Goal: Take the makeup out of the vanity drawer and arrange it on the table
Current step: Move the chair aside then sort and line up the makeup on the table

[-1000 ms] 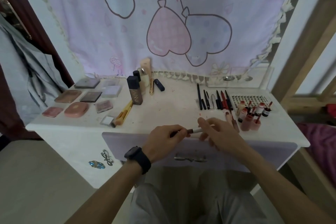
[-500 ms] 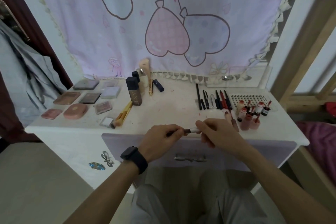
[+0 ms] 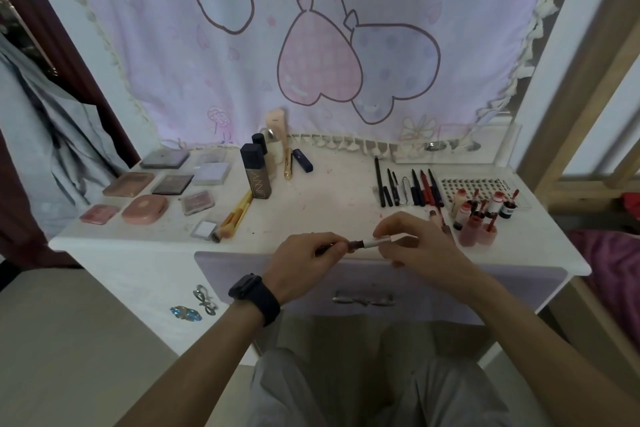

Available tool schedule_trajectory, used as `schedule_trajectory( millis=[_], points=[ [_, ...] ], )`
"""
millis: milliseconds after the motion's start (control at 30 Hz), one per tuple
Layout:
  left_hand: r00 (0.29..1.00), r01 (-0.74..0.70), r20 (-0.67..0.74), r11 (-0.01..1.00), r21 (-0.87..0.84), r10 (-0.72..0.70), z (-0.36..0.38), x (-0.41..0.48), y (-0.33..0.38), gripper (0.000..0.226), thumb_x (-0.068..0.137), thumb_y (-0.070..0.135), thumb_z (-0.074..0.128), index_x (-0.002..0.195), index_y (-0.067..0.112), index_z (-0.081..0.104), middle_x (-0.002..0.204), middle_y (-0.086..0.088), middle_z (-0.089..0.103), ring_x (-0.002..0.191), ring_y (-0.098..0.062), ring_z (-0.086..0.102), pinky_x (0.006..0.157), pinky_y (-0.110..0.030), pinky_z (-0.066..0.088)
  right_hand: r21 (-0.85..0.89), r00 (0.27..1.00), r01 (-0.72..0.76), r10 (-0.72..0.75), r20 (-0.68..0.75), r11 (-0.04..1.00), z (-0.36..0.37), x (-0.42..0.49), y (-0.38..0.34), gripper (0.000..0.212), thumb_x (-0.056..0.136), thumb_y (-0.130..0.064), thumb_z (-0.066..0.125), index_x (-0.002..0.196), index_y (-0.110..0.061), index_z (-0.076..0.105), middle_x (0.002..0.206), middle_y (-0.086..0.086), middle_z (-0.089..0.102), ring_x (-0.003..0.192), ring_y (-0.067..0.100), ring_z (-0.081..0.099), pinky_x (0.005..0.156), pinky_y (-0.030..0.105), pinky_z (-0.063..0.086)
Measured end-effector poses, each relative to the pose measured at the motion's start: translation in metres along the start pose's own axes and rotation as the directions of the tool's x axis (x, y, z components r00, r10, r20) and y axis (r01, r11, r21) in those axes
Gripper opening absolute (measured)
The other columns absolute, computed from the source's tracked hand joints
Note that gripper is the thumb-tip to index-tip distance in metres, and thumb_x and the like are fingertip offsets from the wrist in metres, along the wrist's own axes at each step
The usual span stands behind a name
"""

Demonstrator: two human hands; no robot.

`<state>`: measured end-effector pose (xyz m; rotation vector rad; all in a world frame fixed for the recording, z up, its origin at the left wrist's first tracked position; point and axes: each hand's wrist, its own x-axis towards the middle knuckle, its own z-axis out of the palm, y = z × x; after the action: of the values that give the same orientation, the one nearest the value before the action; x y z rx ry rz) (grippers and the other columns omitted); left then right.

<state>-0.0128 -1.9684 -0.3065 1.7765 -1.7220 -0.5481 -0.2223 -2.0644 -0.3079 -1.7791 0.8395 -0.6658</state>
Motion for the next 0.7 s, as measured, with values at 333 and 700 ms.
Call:
schedule_trajectory(
  millis=[333, 700],
  points=[
    [1.0, 0.001, 0.014, 1.0, 0.011, -0.002, -0.0014, 0.0012, 0.0021, 0.026, 0.102, 0.035, 0.05, 0.116, 0.025, 0.07, 0.075, 0.018, 0.058, 0.067, -0.006, 0.049, 0.063, -0.018, 0.036, -0.087, 1.0, -0.018, 0.016, -0.023, 0.996, 0.0005, -0.0022, -0.0028, 0.006, 0.098, -0.028, 0.063, 0.096, -0.023, 0.066, 0.087, -0.004, 0.073, 0.065, 0.01, 0.068, 0.061, 0.022, 0.056],
    [1.0, 0.018, 0.013, 0.994, -0.112, -0.017, 0.0036, 0.0032, -0.0047, 0.02, 0.101, 0.039, 0.05, 0.105, 0.038, 0.07, 0.07, 0.016, 0.061, 0.068, -0.011, 0.051, 0.062, -0.017, 0.036, -0.062, 0.998, -0.005, 0.001, -0.066, 0.998, -0.002, -0.0055, -0.006, 0.014, 0.101, -0.029, 0.058, 0.096, -0.02, 0.067, 0.077, -0.003, 0.073, 0.058, 0.014, 0.065, 0.06, 0.025, 0.057]
  ],
)
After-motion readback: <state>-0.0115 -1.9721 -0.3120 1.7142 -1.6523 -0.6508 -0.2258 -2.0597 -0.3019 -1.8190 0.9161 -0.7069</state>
